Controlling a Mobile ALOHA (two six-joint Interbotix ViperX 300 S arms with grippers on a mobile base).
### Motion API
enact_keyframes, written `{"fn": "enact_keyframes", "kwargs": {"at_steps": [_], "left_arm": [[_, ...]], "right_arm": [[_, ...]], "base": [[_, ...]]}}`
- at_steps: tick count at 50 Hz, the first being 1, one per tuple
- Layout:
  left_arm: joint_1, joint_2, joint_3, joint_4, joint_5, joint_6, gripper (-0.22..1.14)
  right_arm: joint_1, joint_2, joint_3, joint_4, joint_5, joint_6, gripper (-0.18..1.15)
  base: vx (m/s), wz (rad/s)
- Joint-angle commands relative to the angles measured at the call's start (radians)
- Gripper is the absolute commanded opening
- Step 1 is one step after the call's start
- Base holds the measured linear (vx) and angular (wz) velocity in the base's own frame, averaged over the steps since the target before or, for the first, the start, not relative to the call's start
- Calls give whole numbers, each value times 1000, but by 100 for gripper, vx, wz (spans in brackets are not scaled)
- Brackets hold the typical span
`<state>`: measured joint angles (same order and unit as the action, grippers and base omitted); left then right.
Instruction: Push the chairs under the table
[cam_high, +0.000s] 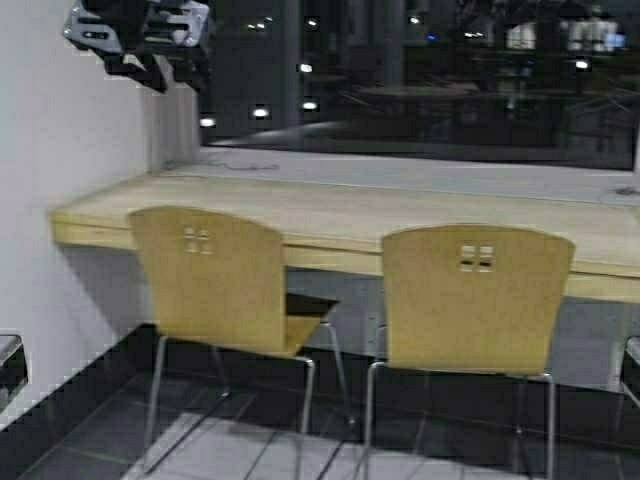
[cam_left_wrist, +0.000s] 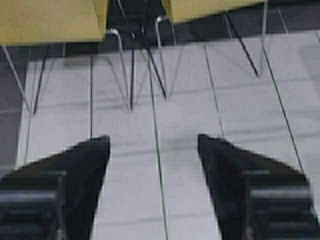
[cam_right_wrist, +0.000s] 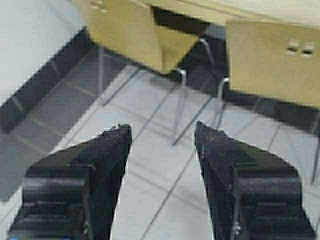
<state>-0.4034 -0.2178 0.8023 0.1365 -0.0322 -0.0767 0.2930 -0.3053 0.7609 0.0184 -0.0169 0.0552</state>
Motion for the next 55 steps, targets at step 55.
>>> {"fn": "enact_keyframes", "kwargs": {"at_steps": [55], "left_arm": [[5,11,-37,-11,6,-49,89]], "right_arm": [[-34,58,-17,-3,-6,-3,81]], "base": [[-35,20]]}}
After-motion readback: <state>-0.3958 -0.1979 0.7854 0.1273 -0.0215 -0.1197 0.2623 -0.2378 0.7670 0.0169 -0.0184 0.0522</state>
